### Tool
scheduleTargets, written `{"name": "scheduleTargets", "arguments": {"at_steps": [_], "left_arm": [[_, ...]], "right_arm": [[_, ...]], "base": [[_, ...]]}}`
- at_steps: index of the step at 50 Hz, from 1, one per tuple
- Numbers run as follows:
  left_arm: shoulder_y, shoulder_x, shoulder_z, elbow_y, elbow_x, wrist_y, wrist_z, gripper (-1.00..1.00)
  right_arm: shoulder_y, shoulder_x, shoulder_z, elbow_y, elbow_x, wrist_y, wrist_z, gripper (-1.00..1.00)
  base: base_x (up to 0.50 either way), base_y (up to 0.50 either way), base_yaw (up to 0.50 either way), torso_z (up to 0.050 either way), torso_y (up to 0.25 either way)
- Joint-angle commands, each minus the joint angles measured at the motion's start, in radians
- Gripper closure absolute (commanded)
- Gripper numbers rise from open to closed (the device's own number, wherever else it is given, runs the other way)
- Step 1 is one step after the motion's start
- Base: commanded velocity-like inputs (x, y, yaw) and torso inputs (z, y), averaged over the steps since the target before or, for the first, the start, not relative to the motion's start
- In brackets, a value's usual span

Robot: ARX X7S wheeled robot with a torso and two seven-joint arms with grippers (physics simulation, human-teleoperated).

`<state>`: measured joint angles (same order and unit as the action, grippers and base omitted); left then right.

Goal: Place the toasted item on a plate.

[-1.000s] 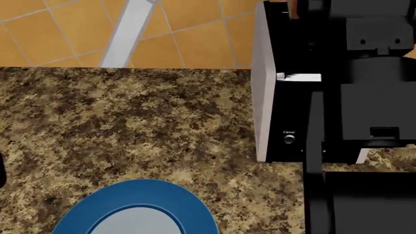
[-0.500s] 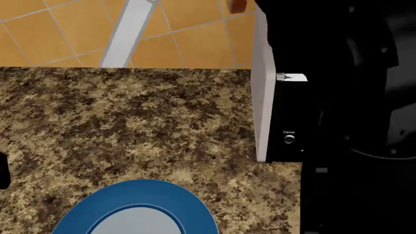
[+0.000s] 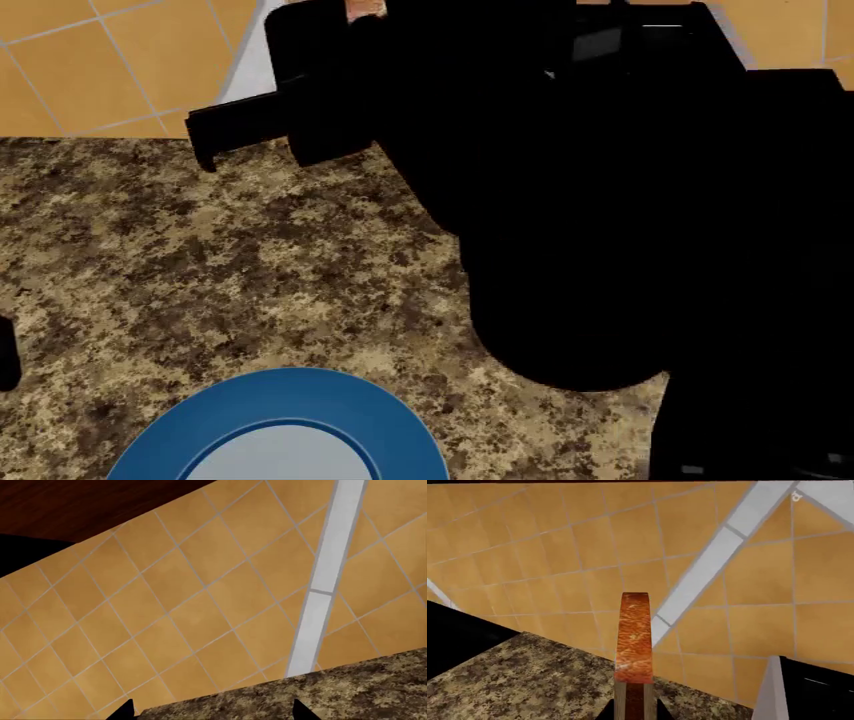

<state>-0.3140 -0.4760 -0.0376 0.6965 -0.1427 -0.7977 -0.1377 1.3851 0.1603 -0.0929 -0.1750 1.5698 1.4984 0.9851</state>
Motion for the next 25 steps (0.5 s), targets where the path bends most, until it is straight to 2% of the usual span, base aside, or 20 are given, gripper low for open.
{"name": "scheduleTargets", "arguments": {"at_steps": [1, 5, 10, 18, 25], "left_arm": [[0.012, -0.001, -0.007, 0.004, -0.002, 0.005, -0.003, -1.0], [0.014, -0.002, -0.007, 0.004, -0.002, 0.006, -0.004, -1.0], [0.021, -0.005, -0.012, 0.01, -0.002, 0.003, -0.006, -1.0], [0.021, -0.002, 0.001, -0.005, 0.001, 0.017, -0.008, -1.0], [0.035, -0.004, -0.004, -0.009, 0.001, 0.027, -0.009, -1.0]], "right_arm": [[-0.106, 0.031, 0.021, -0.085, 0.278, -0.074, 0.19, 1.0], [-0.194, 0.016, 0.085, -0.11, 0.305, -0.148, 0.18, 1.0], [-0.268, 0.065, 0.088, -0.139, 0.33, -0.138, 0.191, 1.0], [-0.34, 0.035, 0.119, -0.185, 0.424, -0.252, 0.256, 1.0], [-0.403, 0.052, 0.114, -0.2, 0.432, -0.236, 0.22, 1.0]], "base": [[0.0, 0.0, 0.0, 0.0, 0.0], [0.0, 0.0, 0.0, 0.0, 0.0], [0.0, 0.0, 0.0, 0.0, 0.0], [0.0, 0.0, 0.0, 0.0, 0.0], [0.0, 0.0, 0.0, 0.0, 0.0]]}}
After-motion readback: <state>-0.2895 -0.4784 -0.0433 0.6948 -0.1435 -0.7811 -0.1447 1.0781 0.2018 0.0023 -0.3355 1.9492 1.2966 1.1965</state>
